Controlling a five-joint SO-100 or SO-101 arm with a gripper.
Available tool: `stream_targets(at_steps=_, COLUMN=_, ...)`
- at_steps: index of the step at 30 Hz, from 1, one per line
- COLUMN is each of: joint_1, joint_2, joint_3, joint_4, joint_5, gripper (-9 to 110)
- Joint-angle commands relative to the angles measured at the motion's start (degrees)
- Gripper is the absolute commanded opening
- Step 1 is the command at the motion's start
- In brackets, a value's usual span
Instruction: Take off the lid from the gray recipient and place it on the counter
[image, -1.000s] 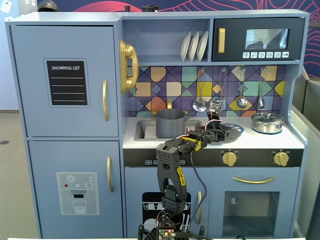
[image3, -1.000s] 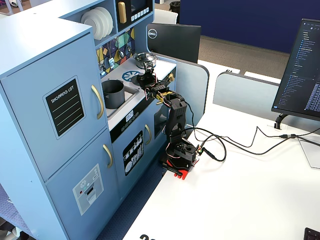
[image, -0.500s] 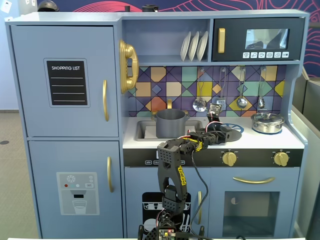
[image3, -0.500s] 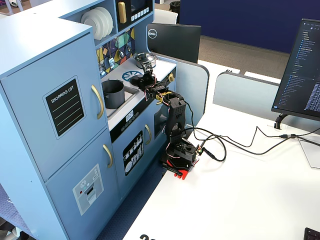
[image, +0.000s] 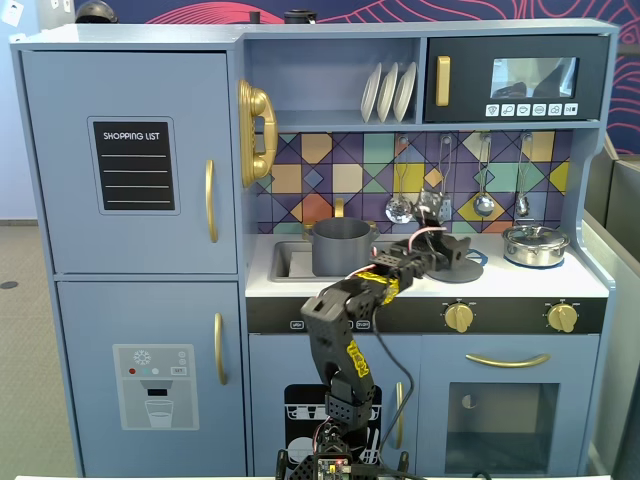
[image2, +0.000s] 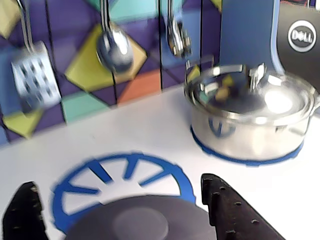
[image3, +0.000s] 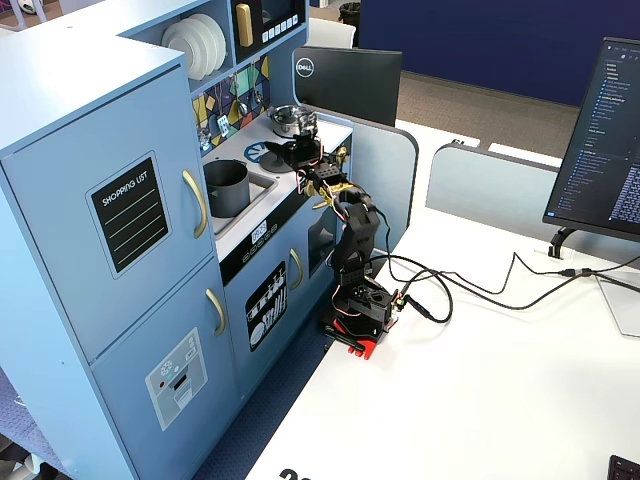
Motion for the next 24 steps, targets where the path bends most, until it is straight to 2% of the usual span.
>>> stream_targets(at_steps=1, joint_1=-3.1, joint_2=17.1, joint_3=-1.8, joint_4=21.1, joint_5=4.7, gripper=15)
stream_targets(at_steps=5, joint_1=-9.5, joint_2=28.3, joint_3=-5.5, joint_4=48.0, joint_5=6.4, gripper=0)
stream_targets(at_steps=9, joint_1=-17.9, joint_2=38.1, joint_3=-1.3, joint_4=61.9, joint_5=3.3, gripper=0)
stream_targets(at_steps=14, joint_1=-25.3, joint_2=48.3, joint_3=11.6, joint_4=67.4, joint_5=2.4, gripper=0)
stream_targets(at_steps=18, joint_1=-28.3, joint_2=52.7, joint_3=23.1, joint_4=70.6, joint_5=-4.0, gripper=0)
stream_targets(at_steps=24, joint_1=-32.3, joint_2=59.4, joint_3=39.7, joint_4=69.3, joint_5=-0.4, gripper=0)
